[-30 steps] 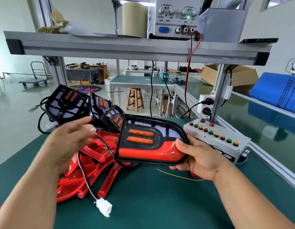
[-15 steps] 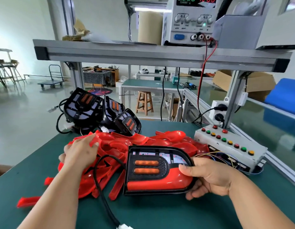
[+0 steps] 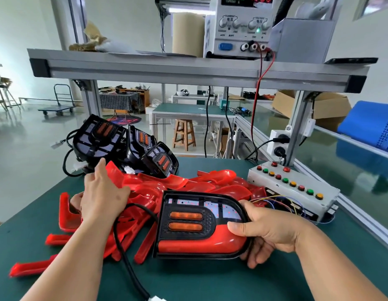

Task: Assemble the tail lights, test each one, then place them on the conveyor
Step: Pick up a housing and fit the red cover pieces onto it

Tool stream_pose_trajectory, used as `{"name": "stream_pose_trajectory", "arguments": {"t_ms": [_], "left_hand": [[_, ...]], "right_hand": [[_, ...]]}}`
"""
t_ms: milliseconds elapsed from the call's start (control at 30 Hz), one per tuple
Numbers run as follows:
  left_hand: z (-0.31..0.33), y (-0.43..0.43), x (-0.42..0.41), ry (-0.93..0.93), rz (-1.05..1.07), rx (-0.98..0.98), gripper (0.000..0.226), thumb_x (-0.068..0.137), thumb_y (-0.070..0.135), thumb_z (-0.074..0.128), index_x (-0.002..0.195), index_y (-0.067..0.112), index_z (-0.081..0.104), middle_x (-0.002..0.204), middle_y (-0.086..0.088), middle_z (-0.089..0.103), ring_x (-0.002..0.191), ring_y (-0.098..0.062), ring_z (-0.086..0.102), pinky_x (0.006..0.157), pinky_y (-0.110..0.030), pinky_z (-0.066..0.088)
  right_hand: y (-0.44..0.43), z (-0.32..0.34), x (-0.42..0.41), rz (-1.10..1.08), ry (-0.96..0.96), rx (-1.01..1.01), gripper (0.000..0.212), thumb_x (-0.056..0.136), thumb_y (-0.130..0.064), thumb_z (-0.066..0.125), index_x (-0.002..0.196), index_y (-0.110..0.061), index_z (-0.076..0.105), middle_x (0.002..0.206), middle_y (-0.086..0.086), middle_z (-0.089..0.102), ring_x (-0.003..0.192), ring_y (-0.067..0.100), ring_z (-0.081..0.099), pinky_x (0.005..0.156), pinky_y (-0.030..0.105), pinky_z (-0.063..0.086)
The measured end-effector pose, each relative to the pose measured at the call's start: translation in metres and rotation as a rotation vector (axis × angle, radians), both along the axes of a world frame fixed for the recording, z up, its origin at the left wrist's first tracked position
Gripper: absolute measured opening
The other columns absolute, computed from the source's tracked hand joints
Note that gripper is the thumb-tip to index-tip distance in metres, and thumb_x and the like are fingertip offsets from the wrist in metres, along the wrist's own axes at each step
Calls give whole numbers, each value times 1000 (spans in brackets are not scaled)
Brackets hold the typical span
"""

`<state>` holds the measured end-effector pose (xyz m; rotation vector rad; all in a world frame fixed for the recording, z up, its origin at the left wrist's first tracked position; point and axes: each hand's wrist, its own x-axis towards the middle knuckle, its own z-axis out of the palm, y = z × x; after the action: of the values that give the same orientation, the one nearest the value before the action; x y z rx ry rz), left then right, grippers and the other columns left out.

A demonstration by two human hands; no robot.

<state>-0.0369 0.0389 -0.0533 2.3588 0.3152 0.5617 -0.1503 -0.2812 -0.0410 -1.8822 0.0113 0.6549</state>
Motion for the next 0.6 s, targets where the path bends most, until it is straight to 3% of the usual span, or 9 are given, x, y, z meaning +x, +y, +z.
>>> {"name": "stream_pose_trajectory", "arguments": {"t_ms": [100, 167, 267, 367, 400, 433, 467, 500, 600], "left_hand": [[6, -2, -3, -250, -73, -128, 84, 80, 15, 68, 148, 25, 20, 139, -10, 46, 121, -30, 46, 93, -46, 40], [12, -4, -7, -390, -112, -249, 75, 82, 14, 66, 143, 27, 24, 139, -3, 47, 110, -23, 53, 88, -44, 45], [22, -11, -13, -544, -163, -373, 61, 86, 16, 60, 137, 32, 31, 133, 11, 50, 104, -7, 55, 82, -28, 41], [32, -17, -19, -687, -218, -424, 46, 87, 22, 54, 130, 33, 42, 114, 23, 58, 99, 8, 57, 78, -8, 42], [34, -17, -20, -705, -224, -450, 43, 88, 26, 51, 129, 34, 43, 115, 19, 58, 98, 1, 60, 83, -16, 48], [36, -17, -20, -703, -231, -486, 37, 89, 29, 49, 126, 34, 45, 122, 10, 58, 96, -13, 64, 84, -32, 53], [39, -17, -22, -689, -254, -539, 31, 92, 27, 48, 122, 32, 48, 128, -1, 54, 91, -22, 65, 79, -43, 55], [42, -17, -23, -669, -308, -620, 25, 96, 21, 48, 119, 30, 51, 131, -7, 53, 86, -20, 65, 77, -42, 56], [50, -23, -36, -478, -652, -888, 29, 100, 5, 45, 115, 27, 58, 111, -5, 67, 87, -8, 68, 76, -19, 56]], "right_hand": [[-1, -2, 0, -3, -21, 11, 82, 66, -54, 78, 127, -29, 29, 82, 18, 72, 60, 24, 71, 46, 24, 54], [-1, -3, 1, -5, -26, 39, 79, 69, -49, 79, 128, -31, 30, 89, 19, 73, 61, 24, 71, 46, 23, 54], [0, -5, 3, -6, -33, 48, 72, 70, -45, 79, 125, -34, 33, 89, 15, 74, 60, 23, 71, 46, 22, 53], [1, -6, 4, -5, -38, 50, 66, 70, -44, 75, 122, -35, 36, 85, 10, 75, 59, 21, 71, 46, 22, 53], [1, -6, 4, -2, -38, 54, 67, 69, -44, 77, 122, -36, 37, 85, 9, 75, 60, 21, 71, 46, 22, 53], [1, -6, 4, 1, -37, 59, 69, 67, -45, 79, 122, -37, 37, 85, 9, 75, 60, 22, 71, 47, 22, 53], [1, -6, 4, 4, -34, 63, 72, 64, -46, 80, 121, -38, 38, 85, 9, 75, 60, 22, 71, 48, 23, 54], [0, -6, 4, 6, -32, 63, 72, 64, -46, 80, 121, -38, 38, 86, 9, 75, 60, 22, 71, 48, 23, 54], [-1, -7, 5, -4, -41, 51, 68, 70, -45, 77, 123, -36, 36, 86, 14, 74, 60, 22, 71, 48, 24, 54]]}}
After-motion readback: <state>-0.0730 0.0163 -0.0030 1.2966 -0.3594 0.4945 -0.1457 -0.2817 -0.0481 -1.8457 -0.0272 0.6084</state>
